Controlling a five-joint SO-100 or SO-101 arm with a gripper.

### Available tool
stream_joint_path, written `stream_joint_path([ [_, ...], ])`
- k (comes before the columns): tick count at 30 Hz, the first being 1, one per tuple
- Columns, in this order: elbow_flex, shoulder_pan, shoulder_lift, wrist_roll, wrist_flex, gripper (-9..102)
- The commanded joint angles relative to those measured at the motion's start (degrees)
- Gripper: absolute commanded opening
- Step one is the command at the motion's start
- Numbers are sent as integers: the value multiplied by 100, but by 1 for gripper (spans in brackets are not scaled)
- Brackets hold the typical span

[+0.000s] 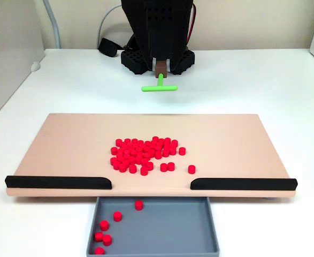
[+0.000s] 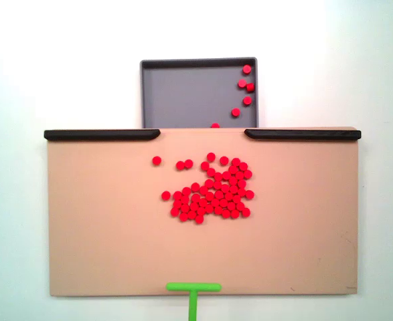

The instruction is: Push granules from right to the grey container

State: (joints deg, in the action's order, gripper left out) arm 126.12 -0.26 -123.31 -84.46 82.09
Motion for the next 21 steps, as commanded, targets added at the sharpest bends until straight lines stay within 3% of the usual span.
stream_joint_path([
  [1,-35,-53,-70,-35,35,0],
  [21,-35,-53,-132,0,35,0],
])
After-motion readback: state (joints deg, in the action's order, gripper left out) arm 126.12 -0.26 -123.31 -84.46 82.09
